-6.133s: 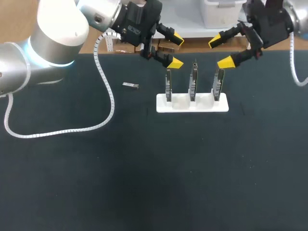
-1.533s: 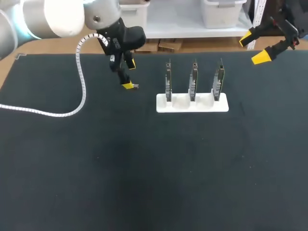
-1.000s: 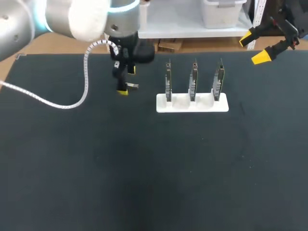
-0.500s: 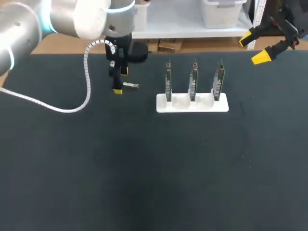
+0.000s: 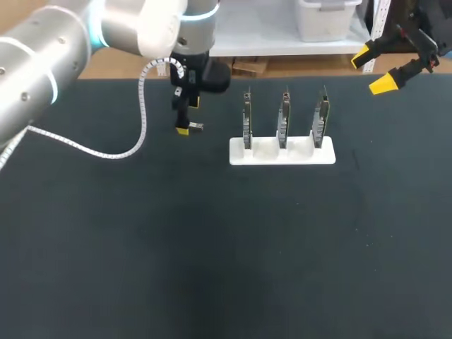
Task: Pick up the optical module with the left hand, and insert it into the network port with the right hand.
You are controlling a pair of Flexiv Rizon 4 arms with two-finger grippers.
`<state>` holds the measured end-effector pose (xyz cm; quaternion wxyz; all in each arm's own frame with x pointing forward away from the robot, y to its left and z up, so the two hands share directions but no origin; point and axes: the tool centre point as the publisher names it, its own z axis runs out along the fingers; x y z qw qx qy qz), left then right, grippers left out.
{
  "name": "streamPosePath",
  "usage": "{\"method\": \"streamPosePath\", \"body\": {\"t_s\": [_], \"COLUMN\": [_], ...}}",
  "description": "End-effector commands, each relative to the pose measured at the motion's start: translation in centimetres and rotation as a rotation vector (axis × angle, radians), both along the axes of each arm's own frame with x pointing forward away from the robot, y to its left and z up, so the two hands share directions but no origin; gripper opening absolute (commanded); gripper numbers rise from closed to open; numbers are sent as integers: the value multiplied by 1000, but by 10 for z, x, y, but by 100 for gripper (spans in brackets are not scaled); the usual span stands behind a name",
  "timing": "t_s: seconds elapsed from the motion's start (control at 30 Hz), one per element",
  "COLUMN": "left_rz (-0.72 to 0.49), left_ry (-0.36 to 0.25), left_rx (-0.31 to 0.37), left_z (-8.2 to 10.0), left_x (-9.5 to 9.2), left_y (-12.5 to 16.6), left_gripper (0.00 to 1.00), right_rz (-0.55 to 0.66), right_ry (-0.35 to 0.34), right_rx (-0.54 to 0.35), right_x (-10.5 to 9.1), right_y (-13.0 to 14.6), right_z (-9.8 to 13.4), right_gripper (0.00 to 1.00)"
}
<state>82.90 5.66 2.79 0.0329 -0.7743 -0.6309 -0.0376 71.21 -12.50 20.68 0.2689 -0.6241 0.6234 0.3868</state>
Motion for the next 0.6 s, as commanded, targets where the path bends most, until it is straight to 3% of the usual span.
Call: {"method": "streamPosePath", "body": {"t_s": [0.03, 0.13, 0.33, 0.5, 0.6], "left_rz": [35, 69, 51, 40, 28], "left_ry": [142, 175, 183, 140, 134], "left_rx": [-10, -35, -53, 2, -9], "left_z": [-3, -4, -2, -8, -11], "left_x": [13, 10, -12, -16, -16], "left_y": [3, 7, 4, 0, -4], "left_gripper": [100, 100, 100, 100, 100], "right_rz": [-3, -3, -3, -3, -3], "right_ry": [-4, -4, -4, -4, -4], "right_rx": [0, 0, 0, 0, 0], "right_x": [-2, -2, -2, -2, -2], "right_y": [0, 0, 0, 0, 0], "right_z": [0, 0, 0, 0, 0], "right_gripper": [100, 100, 100, 100, 100]}}
